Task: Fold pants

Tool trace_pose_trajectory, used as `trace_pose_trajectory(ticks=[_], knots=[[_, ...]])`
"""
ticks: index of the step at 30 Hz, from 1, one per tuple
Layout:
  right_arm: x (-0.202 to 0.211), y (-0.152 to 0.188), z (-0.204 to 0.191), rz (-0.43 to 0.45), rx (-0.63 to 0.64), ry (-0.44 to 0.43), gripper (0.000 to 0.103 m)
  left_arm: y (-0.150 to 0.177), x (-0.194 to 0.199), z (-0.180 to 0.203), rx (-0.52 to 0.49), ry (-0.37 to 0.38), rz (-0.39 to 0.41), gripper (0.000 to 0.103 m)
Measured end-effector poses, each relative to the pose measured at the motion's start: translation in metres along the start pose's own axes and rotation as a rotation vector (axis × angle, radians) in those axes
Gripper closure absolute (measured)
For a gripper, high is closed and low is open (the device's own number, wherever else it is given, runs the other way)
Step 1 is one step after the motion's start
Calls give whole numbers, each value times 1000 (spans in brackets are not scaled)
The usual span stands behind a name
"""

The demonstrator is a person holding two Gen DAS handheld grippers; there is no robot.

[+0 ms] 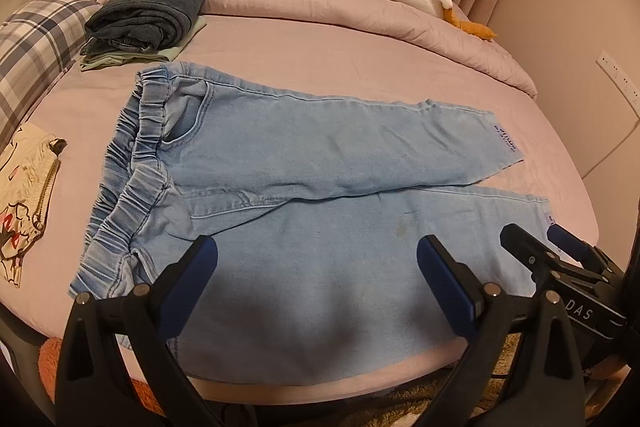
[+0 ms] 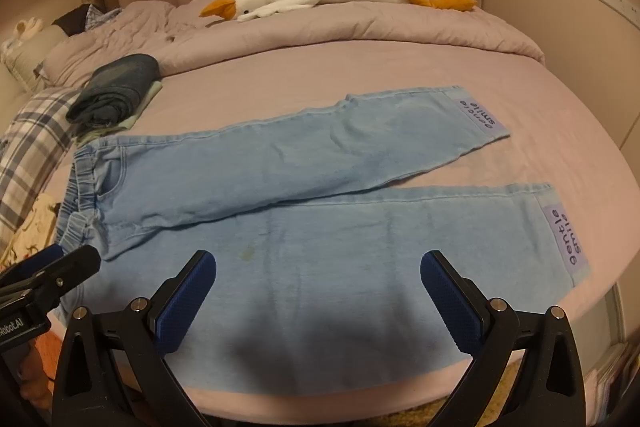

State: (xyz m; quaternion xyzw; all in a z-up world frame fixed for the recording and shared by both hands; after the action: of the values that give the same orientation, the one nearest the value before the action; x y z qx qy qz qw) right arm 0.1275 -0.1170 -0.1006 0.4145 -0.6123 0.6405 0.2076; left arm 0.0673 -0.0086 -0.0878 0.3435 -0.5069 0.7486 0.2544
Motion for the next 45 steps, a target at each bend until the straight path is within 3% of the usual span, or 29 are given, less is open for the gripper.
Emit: trace_pose_trajectory(ticks=[30, 36, 39, 45], knots=[[-3, -5, 15, 5, -48, -8, 1, -2, -3, -1, 4, -8, -7, 4], [-8, -36, 23, 5, -99, -96, 1, -14, -12, -10, 28, -31, -11, 4], [-24, -64, 30, -46, -177, -189, 1, -29, -23, -19, 51, -46, -12, 4], [-93, -117, 54, -190, -344, -229, 3, -52, -52, -41, 159, -51, -52, 6]])
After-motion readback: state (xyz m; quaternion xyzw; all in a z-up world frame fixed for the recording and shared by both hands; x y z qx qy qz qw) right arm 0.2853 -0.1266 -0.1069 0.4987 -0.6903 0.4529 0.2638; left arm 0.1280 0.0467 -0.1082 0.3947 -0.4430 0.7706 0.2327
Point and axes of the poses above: each gripper's, at about its wrist camera, not at the fingertips, and x roughly against the way its jaws point, z to its right, y to its underside, the point moved 10 cm from there along -x, roughly the way its jaws point, and after that the axes turned 1 degree about -z, right-handed, at the moved point
